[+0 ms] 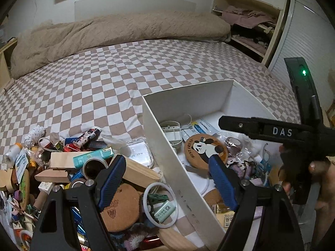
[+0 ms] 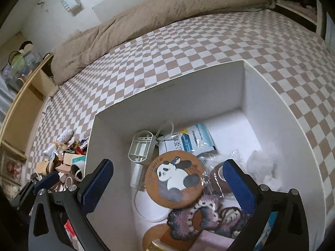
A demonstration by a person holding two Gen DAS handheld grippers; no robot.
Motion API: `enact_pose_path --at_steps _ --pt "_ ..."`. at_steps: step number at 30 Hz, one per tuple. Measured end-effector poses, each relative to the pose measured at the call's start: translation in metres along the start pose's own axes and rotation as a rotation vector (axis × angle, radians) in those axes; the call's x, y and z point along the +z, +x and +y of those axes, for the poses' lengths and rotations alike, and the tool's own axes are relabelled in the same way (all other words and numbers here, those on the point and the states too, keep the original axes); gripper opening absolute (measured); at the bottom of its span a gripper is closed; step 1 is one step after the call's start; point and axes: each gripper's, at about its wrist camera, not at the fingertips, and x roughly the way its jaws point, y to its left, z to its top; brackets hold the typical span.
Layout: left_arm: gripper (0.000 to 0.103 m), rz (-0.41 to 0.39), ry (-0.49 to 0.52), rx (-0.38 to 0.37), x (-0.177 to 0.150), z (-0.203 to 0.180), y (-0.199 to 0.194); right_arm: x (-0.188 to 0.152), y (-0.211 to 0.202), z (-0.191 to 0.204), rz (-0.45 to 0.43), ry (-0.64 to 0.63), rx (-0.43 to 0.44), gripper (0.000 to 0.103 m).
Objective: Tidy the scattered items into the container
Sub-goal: 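Lower the holder and coaster into the box and open both grippers, then withdraw both open grippers up from the white box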
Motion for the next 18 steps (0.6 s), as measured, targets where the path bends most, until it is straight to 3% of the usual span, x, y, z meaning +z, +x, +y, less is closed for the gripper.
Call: enact_pose_path --at_steps 8,18 --pt "0.082 -0.008 0.003 -0.014 -0.001 -0.004 -0.011 -0.009 -0.015 0.005 -0.017 -0.011 0.000 0.103" --pt "0.082 -0.022 0.009 -0.031 -0.004 -0.007 -0.021 -0.023 -0.048 0.008 -0.130 -0.038 -0.032 0.103"
